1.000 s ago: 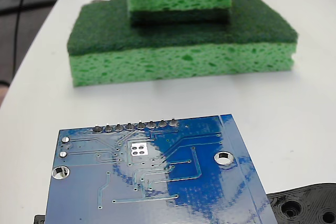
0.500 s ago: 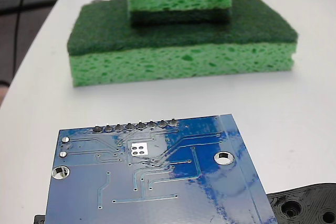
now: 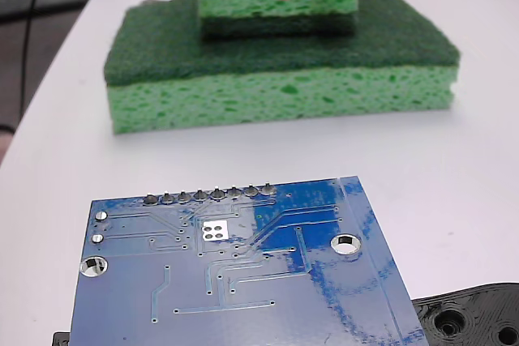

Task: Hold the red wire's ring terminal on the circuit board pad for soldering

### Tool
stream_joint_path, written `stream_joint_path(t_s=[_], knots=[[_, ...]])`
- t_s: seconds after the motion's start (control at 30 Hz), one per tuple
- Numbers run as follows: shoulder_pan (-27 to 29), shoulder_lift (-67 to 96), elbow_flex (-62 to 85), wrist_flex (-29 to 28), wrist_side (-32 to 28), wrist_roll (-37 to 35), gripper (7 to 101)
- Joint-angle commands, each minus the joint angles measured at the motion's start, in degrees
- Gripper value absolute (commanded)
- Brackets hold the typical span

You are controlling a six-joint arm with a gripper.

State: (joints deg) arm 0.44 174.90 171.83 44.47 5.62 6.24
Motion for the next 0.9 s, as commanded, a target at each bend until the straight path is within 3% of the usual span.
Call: stream_joint_path(t_s=[0.03,0.9], knots=[[0.00,0.09,-0.35,-0.18,0.62,-0.09,100.3],[0.09,0.09,-0.35,-0.18,0.18,-0.35,100.3]])
